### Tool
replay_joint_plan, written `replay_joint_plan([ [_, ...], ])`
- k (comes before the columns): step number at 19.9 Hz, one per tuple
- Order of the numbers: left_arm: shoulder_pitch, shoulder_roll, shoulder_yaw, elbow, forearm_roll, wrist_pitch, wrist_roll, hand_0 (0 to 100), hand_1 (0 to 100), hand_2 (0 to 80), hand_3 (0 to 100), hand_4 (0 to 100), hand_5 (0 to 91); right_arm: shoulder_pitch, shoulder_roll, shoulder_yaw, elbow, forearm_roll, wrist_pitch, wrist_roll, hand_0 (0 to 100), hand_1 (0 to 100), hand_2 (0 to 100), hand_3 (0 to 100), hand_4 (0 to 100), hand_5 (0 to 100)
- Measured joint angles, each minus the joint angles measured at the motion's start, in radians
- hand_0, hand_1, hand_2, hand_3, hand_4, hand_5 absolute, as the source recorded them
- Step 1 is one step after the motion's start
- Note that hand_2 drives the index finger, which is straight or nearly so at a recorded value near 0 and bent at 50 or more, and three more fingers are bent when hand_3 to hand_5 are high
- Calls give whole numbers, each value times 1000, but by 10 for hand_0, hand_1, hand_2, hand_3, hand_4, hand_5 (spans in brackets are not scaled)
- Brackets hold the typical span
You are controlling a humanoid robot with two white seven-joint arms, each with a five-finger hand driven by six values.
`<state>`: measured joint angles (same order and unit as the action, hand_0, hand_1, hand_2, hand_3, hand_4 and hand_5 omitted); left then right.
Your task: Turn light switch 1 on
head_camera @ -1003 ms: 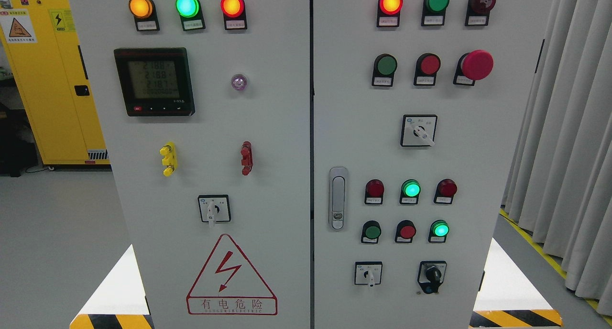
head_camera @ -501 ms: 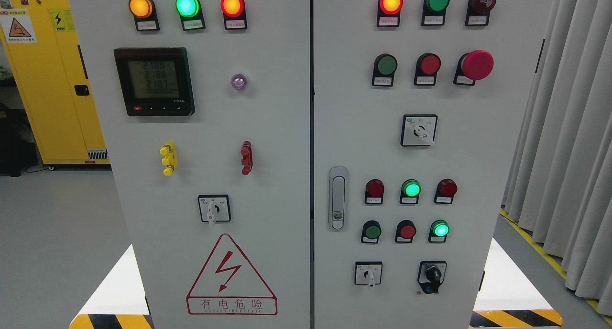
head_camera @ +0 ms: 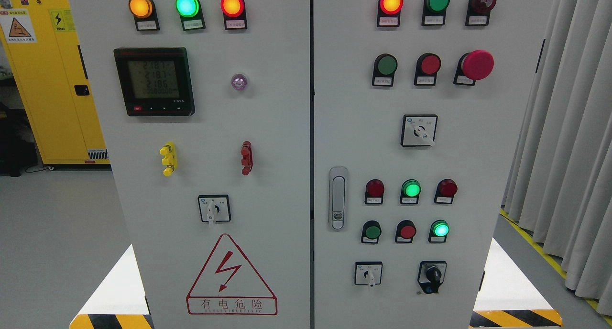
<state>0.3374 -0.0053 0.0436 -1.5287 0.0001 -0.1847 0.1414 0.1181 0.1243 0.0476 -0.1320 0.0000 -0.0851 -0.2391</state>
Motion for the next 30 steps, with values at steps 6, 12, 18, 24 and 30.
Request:
replay_joint_plan([
  [6, -27, -2, -19, -136, 0, 13, 3, 95, 626, 606, 797, 798, 670, 0, 0, 0, 0, 0, 0, 0, 0, 500, 40, 0, 0, 0],
  [12, -91, -20, -28, -226, 0, 114, 31, 86, 623, 598, 800, 801, 676, 0, 0, 0, 0, 0, 0, 0, 0, 500, 40, 0, 0, 0],
  [18, -154, -40, -35, -305, -11, 225, 56, 79, 617, 594, 804, 809, 696, 0, 0, 0, 0, 0, 0, 0, 0, 500, 40, 0, 0, 0],
  [24, -221, -57, -43, -375, -41, 318, 70, 76, 608, 590, 801, 817, 721, 0, 0, 0, 0, 0, 0, 0, 0, 500, 40, 0, 0, 0],
  [30, -296, -73, -59, -419, -65, 413, 84, 76, 606, 588, 800, 822, 732, 0, 0, 0, 0, 0, 0, 0, 0, 500, 40, 0, 0, 0],
])
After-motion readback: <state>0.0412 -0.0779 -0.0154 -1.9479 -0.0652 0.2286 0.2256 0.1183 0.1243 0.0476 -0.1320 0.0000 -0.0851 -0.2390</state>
